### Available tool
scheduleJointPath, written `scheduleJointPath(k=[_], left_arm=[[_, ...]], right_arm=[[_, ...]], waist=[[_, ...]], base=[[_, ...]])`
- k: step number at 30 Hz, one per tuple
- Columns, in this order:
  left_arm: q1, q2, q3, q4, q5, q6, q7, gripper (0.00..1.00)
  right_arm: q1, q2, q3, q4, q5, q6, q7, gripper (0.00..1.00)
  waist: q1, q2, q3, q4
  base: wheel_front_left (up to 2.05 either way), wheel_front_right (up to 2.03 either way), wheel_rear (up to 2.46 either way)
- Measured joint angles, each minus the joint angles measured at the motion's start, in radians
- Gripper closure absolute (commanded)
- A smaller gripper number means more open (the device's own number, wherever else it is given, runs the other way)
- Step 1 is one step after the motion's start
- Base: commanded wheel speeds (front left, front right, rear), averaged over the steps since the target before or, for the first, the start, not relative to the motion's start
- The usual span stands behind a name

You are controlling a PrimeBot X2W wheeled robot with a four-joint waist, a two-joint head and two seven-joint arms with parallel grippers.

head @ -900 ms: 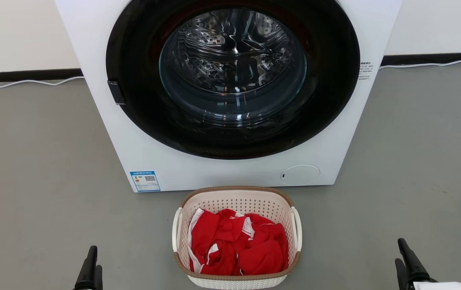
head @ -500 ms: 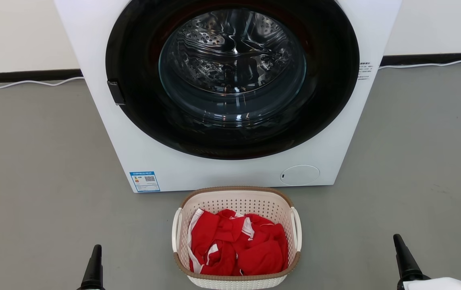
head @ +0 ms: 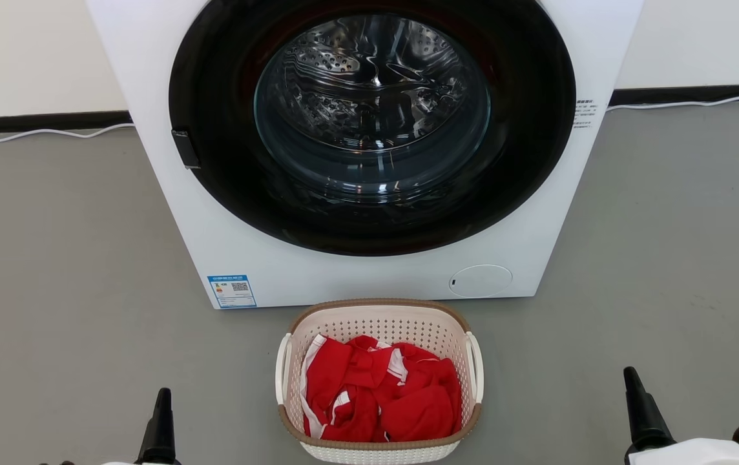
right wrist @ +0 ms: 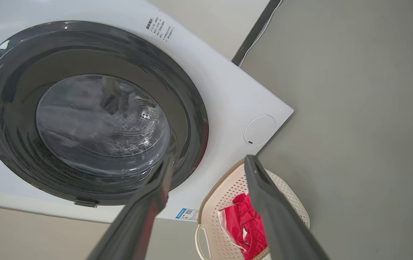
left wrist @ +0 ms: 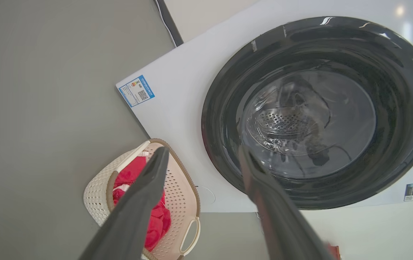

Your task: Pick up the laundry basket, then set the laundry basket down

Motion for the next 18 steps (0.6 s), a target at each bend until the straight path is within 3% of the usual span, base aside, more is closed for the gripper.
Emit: scheduleJointPath(k=[18], left_arm=[[0.008,0.003,-0.016,-0.037,0.335,0.0,-0.05,0.0]], right_arm=[[0.002,-0.004,0.031,-0.018,-0.31,0.0,-0.053,0.0]], waist=[[0.0,0.0,-0.004,-0.003]], base=[[0.0,0.0,0.0]])
